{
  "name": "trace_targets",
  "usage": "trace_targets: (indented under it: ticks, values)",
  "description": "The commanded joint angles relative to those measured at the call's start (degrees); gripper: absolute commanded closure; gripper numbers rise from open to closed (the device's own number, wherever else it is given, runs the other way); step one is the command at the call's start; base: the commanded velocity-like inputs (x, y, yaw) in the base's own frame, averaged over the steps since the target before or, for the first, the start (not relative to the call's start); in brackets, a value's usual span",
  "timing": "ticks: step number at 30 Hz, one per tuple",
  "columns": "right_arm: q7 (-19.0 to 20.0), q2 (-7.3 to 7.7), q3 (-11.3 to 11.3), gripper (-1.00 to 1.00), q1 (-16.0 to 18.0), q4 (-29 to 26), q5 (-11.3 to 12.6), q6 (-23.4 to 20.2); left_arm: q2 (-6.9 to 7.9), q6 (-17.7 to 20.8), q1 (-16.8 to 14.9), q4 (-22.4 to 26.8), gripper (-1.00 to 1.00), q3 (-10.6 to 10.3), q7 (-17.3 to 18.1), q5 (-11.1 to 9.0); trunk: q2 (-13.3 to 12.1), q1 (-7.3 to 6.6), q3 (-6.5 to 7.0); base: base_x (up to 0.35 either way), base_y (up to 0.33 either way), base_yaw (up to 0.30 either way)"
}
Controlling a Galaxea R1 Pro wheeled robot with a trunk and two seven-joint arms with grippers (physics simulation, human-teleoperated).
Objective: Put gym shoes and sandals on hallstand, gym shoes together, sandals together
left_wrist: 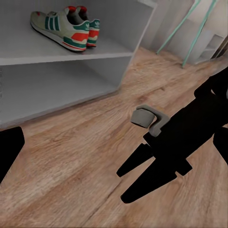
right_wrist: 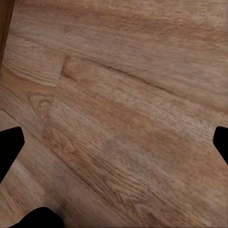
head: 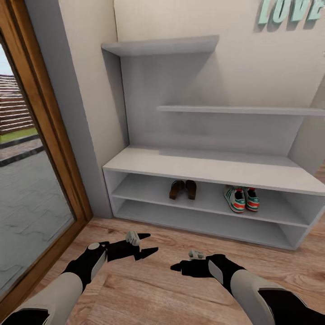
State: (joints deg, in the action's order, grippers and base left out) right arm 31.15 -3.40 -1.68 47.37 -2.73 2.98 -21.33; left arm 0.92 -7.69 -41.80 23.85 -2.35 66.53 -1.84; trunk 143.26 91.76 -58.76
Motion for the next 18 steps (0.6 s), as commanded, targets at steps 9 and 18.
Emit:
trace_targets:
  ticks: [9, 18]
  values:
    - [0.14, 0.23, -0.37, -1.0, 0.0, 0.0, 0.37, -0.47, 0.04, -0.45, -0.03, -0.04, -1.0, -0.22, -0.01, -0.18, -2.43, -1.4, 1.7, 0.0, 0.0, 0.0]
    - [0.06, 0.56, -0.27, -1.0, -1.24, 0.12, -0.25, -0.53, 0.04, -0.43, -0.03, -0.04, -1.0, -0.24, 0.0, -0.18, -6.03, -3.38, 3.31, 0.0, 0.0, 0.0]
